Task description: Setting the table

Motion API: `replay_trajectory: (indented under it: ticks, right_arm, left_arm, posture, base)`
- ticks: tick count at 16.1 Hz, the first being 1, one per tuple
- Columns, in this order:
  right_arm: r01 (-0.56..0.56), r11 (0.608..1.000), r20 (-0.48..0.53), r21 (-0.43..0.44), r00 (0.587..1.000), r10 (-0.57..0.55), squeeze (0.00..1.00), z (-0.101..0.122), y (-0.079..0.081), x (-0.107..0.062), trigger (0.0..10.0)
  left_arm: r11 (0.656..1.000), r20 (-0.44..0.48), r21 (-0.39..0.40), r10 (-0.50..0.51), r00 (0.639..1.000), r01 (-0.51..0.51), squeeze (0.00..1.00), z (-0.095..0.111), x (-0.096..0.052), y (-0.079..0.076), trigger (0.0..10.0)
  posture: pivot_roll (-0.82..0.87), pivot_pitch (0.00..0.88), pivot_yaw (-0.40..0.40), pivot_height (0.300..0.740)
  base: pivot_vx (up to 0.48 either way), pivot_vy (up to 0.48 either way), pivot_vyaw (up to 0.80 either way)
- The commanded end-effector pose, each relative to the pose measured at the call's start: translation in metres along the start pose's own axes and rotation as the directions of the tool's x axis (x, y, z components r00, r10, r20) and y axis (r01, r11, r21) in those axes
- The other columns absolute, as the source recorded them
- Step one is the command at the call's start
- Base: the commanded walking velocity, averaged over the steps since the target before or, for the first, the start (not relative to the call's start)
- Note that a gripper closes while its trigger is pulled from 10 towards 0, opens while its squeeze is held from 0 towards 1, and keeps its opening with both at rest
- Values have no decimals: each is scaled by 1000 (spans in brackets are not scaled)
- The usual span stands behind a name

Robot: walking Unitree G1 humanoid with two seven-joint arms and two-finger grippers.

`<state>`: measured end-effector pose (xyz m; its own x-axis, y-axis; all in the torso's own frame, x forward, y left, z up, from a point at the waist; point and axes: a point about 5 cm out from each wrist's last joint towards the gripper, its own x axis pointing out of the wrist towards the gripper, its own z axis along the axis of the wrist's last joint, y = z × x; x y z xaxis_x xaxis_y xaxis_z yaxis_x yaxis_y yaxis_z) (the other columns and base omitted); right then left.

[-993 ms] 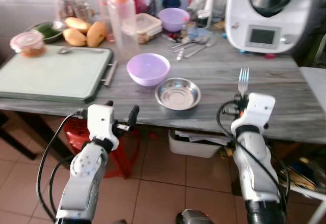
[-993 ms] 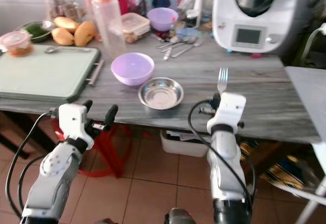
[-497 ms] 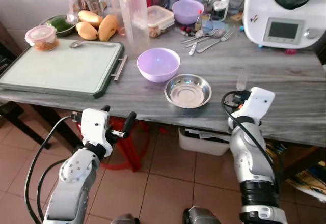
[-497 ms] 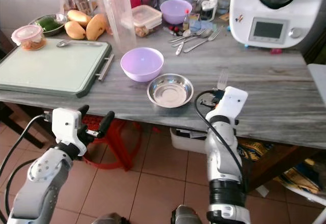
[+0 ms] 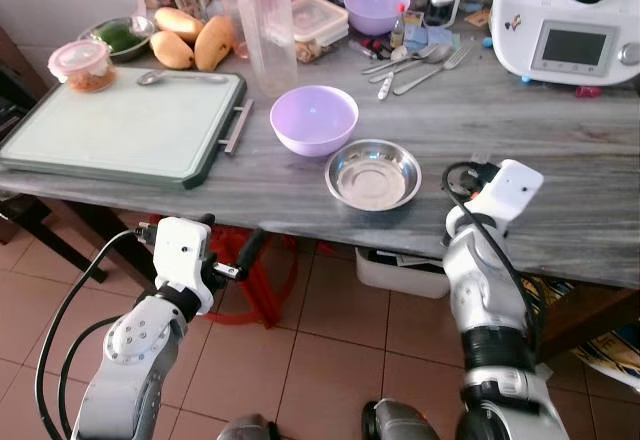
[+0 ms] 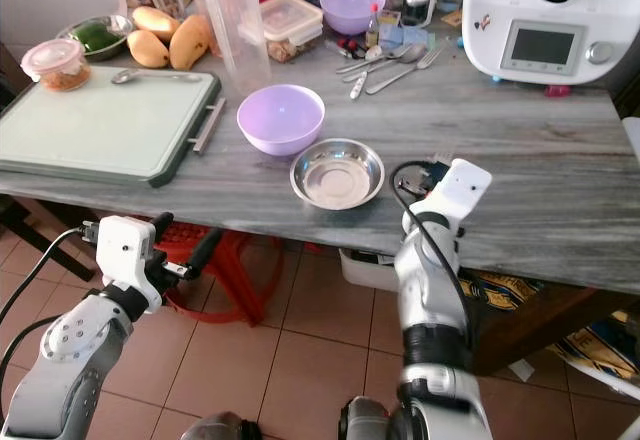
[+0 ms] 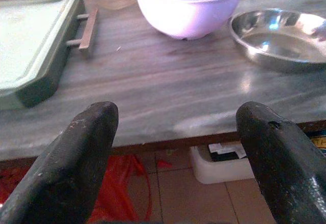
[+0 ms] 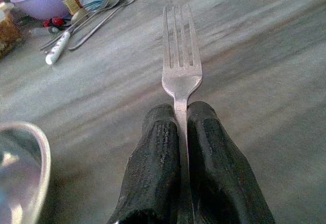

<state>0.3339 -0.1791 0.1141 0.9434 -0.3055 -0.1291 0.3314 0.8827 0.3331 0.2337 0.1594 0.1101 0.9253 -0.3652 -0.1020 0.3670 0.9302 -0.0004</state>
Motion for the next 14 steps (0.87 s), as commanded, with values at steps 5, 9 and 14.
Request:
replay_trajectory:
  ticks: [5, 9, 14]
  right_arm:
    - [-23, 999, -79, 26, 997, 25, 0, -15, 8, 10, 10000]
    - [-36, 999, -113, 14, 993, 37, 0, -23, 10, 11, 10000]
    - [-107, 994, -174, -24, 980, 101, 0, -37, 13, 8, 10000]
  left_arm:
    - [1000, -6, 7, -4, 1000, 4, 0, 3, -2, 1, 10000]
    - [1000, -5, 3, -10, 1000, 10, 0, 4, 0, -1, 10000]
    - [1000, -13, 1, -25, 1000, 25, 0, 3, 1, -2, 10000]
  posture:
    - [99, 105, 83, 740]
    - [97, 99, 82, 740]
    - [93, 98, 87, 740]
  base:
    - [0, 0, 0]
    - [0, 0, 0]
    - [0, 0, 0]
